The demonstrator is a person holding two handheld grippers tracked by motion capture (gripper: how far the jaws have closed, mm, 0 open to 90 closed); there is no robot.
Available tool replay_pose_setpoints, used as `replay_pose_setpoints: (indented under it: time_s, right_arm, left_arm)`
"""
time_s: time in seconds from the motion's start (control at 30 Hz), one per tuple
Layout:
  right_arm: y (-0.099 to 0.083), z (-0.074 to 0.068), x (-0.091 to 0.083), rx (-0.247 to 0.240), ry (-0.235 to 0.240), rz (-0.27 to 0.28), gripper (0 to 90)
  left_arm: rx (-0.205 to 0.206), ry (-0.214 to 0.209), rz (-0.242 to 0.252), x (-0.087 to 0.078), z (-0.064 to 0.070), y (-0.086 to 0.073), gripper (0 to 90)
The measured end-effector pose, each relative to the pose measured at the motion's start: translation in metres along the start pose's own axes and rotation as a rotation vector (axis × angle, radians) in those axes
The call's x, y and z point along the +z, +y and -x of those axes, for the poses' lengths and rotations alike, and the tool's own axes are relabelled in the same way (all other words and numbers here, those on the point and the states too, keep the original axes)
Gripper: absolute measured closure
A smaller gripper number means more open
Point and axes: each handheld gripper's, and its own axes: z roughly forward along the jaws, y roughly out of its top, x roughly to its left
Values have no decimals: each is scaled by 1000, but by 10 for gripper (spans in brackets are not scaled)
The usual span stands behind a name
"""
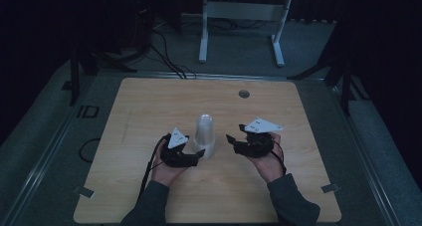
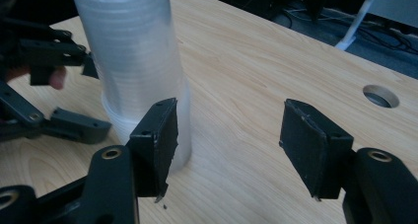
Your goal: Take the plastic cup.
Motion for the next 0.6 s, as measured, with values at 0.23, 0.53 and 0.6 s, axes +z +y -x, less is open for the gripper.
replay_pose_setpoints:
  time_s: [0.23,0.53,0.6]
  right_arm:
    - [7,-5,4,-8,18,7,381]
    - [15,-11,9,-15,37,16,374]
    - [16,-12,11,-15,41,17,374]
  left_arm:
    - [-1,-1,13,6,2,4,192]
    - [12,-10,23,11,4,7,190]
    - [11,-7,24,12,5,8,190]
